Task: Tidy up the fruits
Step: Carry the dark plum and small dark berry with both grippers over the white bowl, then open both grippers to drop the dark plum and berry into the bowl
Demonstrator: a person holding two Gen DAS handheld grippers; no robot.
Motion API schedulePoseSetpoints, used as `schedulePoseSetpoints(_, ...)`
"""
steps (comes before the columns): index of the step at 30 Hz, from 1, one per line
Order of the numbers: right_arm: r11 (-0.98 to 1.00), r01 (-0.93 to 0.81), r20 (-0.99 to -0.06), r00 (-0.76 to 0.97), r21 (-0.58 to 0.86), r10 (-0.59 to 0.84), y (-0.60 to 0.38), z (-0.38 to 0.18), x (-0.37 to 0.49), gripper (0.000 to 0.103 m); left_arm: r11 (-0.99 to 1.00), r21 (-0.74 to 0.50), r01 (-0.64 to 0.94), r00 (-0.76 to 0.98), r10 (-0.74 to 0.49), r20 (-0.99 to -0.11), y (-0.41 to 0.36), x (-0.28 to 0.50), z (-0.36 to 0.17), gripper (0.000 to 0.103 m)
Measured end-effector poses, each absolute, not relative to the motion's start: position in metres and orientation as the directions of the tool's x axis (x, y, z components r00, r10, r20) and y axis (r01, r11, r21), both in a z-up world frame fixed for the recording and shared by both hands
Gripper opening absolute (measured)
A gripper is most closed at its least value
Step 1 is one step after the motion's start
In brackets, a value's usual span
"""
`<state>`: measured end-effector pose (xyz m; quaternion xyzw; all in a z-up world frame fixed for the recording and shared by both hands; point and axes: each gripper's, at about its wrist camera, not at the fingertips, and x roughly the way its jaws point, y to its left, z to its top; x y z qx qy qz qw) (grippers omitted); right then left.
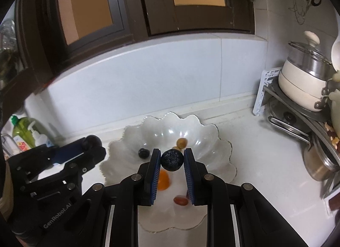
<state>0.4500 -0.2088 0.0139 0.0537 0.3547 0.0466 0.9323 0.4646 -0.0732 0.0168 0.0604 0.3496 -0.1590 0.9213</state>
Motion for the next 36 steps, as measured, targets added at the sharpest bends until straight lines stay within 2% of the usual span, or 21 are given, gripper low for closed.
schedulePoseSetpoints(25, 0.996, -0.014, -0.814, 0.575, 0.093, 0.084, -0.214, -0.049, 0.528, 0.024, 0.958, -0.015, 0.287, 0.537, -0.174, -0.826, -0.087, 0.546, -0.051, 0.028)
schedulePoseSetpoints(34, 0.992, 0.008, -0.853, 0.512, 0.123, 0.101, -0.217, -0.069, 0.542, 0.024, 0.961, -0.027, 0.276, 0.470, -0.159, -0.868, -0.089, 0.559, -0.071, 0.029)
schedulePoseSetpoints(36, 0.992, 0.014, -0.860, 0.499, 0.129, 0.105, -0.218, -0.071, 0.544, 0.025, 0.960, -0.025, 0.279, 0.458, -0.156, -0.875, -0.090, 0.560, -0.073, 0.032)
